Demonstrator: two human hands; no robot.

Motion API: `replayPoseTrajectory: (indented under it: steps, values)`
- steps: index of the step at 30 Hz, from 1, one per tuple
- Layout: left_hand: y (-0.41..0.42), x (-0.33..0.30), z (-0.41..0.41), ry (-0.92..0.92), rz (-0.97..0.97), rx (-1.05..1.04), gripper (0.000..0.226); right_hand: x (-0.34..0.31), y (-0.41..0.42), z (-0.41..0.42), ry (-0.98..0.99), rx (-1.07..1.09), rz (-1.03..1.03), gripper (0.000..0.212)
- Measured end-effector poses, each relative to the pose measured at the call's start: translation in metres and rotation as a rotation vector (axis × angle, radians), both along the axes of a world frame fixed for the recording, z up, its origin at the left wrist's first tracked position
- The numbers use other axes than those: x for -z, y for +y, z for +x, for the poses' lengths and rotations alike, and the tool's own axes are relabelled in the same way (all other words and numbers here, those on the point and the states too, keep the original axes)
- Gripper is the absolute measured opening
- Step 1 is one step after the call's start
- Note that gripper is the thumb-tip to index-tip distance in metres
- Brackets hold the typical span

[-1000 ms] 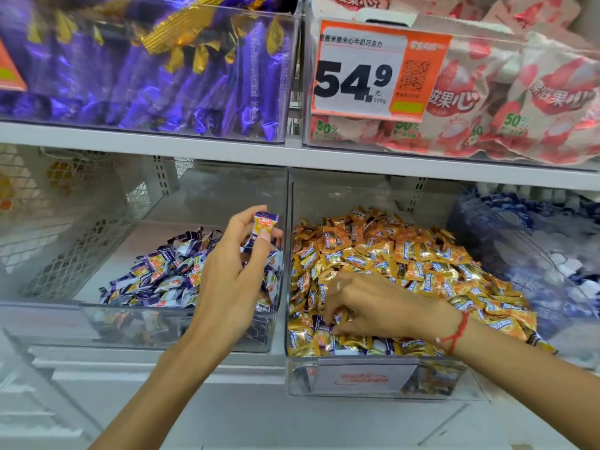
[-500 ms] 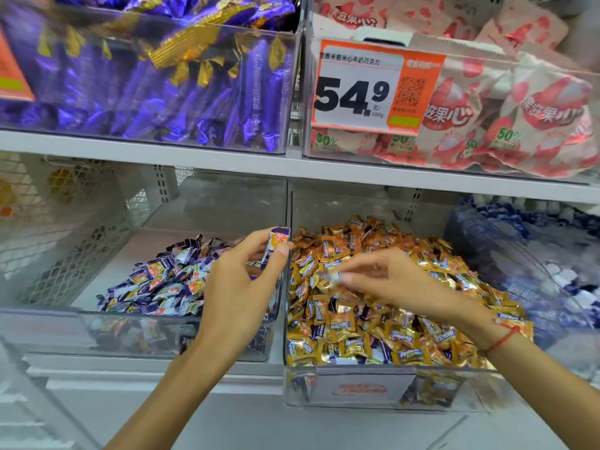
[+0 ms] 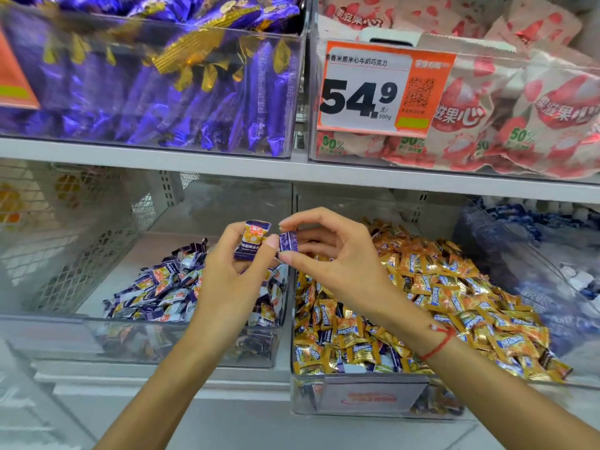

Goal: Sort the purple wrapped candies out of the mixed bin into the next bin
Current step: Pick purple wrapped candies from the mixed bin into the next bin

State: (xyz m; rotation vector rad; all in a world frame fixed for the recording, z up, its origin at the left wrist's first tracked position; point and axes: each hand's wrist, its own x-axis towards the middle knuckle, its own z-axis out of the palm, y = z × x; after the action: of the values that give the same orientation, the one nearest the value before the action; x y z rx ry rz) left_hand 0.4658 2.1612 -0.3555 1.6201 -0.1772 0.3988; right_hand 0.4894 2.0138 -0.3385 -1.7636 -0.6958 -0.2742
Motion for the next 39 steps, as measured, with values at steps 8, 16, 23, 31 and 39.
replayPoseTrajectory:
  steps: [8,16,23,31,39]
  values:
    - [0.033,0.022,0.024,0.022,0.382,-0.260,0.035,0.010,-0.057,0.017,0.097,0.126,-0.355,0.025]
    - [-0.007,0.034,0.004,-0.019,0.437,0.042,0.035,0.037,-0.072,0.011,0.112,-0.083,-0.893,0.023]
    - [-0.006,0.037,0.006,-0.017,0.414,0.026,0.033,0.050,-0.050,0.017,-0.227,-0.114,-1.572,0.039]
    - [-0.007,0.029,0.004,-0.125,0.490,-0.061,0.029,0.029,-0.059,0.028,0.105,-0.167,-1.351,0.044]
    - [-0.015,0.022,-0.002,-0.178,0.455,-0.031,0.020,0.011,-0.090,-0.005,0.421,0.012,-0.268,0.011]
